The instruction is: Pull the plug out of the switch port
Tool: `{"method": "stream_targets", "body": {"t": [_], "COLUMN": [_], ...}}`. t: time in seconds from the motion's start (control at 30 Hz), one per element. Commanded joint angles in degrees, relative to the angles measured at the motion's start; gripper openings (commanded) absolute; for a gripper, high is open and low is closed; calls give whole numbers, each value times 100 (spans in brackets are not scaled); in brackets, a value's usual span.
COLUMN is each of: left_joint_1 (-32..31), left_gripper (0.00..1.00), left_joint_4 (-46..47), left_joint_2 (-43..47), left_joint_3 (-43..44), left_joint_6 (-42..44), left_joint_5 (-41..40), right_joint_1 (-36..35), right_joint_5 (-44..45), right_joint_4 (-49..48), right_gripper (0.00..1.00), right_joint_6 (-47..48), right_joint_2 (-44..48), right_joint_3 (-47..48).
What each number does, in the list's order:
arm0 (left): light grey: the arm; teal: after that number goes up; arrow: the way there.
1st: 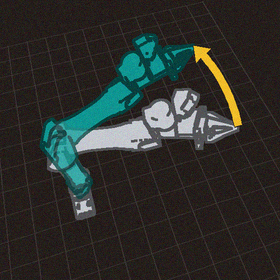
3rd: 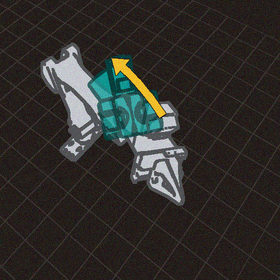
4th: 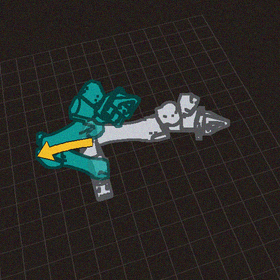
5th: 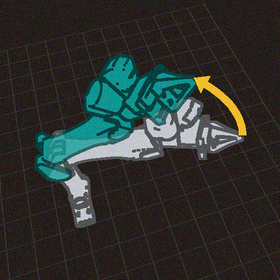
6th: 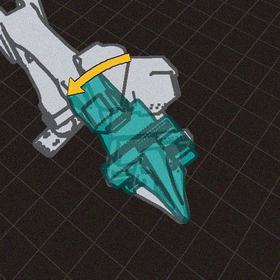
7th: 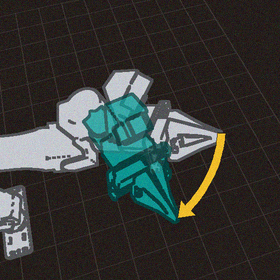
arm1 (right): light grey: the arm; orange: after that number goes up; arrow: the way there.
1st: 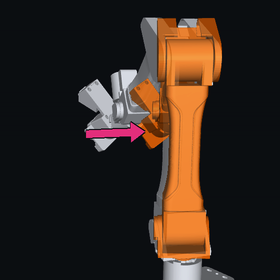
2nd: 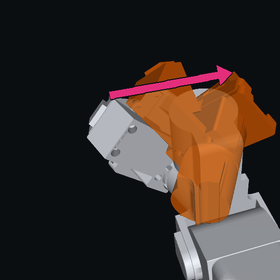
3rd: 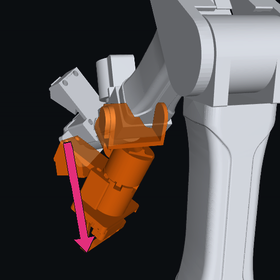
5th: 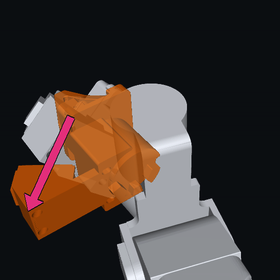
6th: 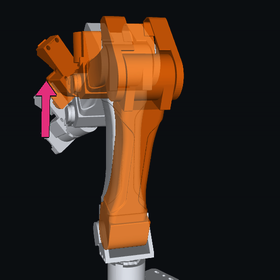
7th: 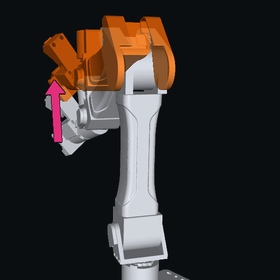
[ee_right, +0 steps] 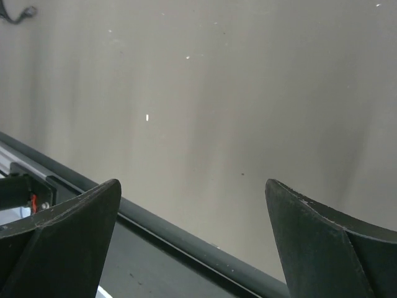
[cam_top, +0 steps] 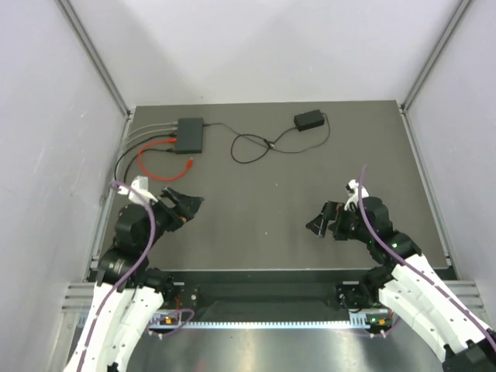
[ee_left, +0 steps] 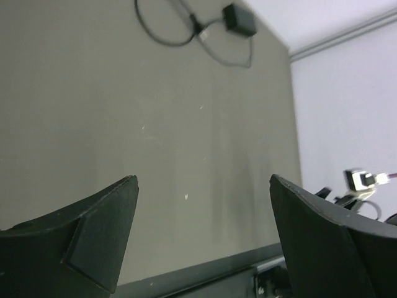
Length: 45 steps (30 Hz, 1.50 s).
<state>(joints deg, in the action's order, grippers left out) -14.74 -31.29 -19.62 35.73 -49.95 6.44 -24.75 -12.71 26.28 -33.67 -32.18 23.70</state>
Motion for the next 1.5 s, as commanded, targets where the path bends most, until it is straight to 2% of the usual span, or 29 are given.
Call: {"method": "stream_targets", "body": {"t": [0.0, 0.07, 0.2, 0.23, 0.43, 0.57, 0.67, 0.8, 0.9, 0.97, 1.03, 1.17, 1.27, 1.3, 1.47], "left_joint_1": [15, 15, 15, 15, 129, 682, 1157, 1622, 1860, 1966, 2072, 2186, 2230, 2221, 2449], "left_gripper": [89, 86, 85, 85, 84, 81, 73, 65, 56, 54, 54, 51, 47, 47, 44], "left_joint_4": [105, 210, 693, 720, 764, 1300, 1757, 2117, 2372, 2696, 2768, 2847, 3084, 3076, 3839], "left_joint_2": [-900, -1288, -2324, -2510, -3943, -4568, -5016, -5674, -6053, -6316, -6536, -7222, -7573, -7661, -8171], "left_joint_3": [-57, 57, 294, 530, 1786, 2096, 2158, 2272, 2378, 2413, 2535, 2799, 2870, 2913, 2844], "left_joint_6": [240, 267, 56, 30, 337, 443, 373, 372, 346, 346, 329, 127, -216, -347, -743], "left_joint_5": [393, 315, -185, -335, -1311, -820, -240, -99, -11, 94, 103, 52, -203, -509, -776], "right_joint_1": [-65, -65, -108, -135, -328, -478, -548, -601, -654, -680, -689, -750, -777, -777, -777], "right_joint_5": [-29, -214, -442, -486, -417, -417, -390, -504, -706, -856, -1109, -1348, -1243, -1208, -927], "right_joint_4": [-518, -642, -1063, -1177, -2538, -3242, -3655, -3981, -4481, -4728, -4729, -5159, -4870, -4704, -4325], "right_gripper": [100, 100, 100, 100, 99, 90, 87, 73, 72, 72, 67, 64, 64, 64, 64], "right_joint_6": [290, 510, 660, 686, 546, 397, 230, 71, -157, -359, -604, -817, -624, -510, -35], "right_joint_2": [-401, -987, -2176, -2613, -3837, -5068, -5797, -6711, -7415, -7907, -8337, -8419, -8182, -8094, -7014], "right_joint_3": [511, 898, 1566, 1828, 2725, 3490, 4062, 4818, 5293, 5600, 5977, 5909, 5760, 5585, 4812]}}
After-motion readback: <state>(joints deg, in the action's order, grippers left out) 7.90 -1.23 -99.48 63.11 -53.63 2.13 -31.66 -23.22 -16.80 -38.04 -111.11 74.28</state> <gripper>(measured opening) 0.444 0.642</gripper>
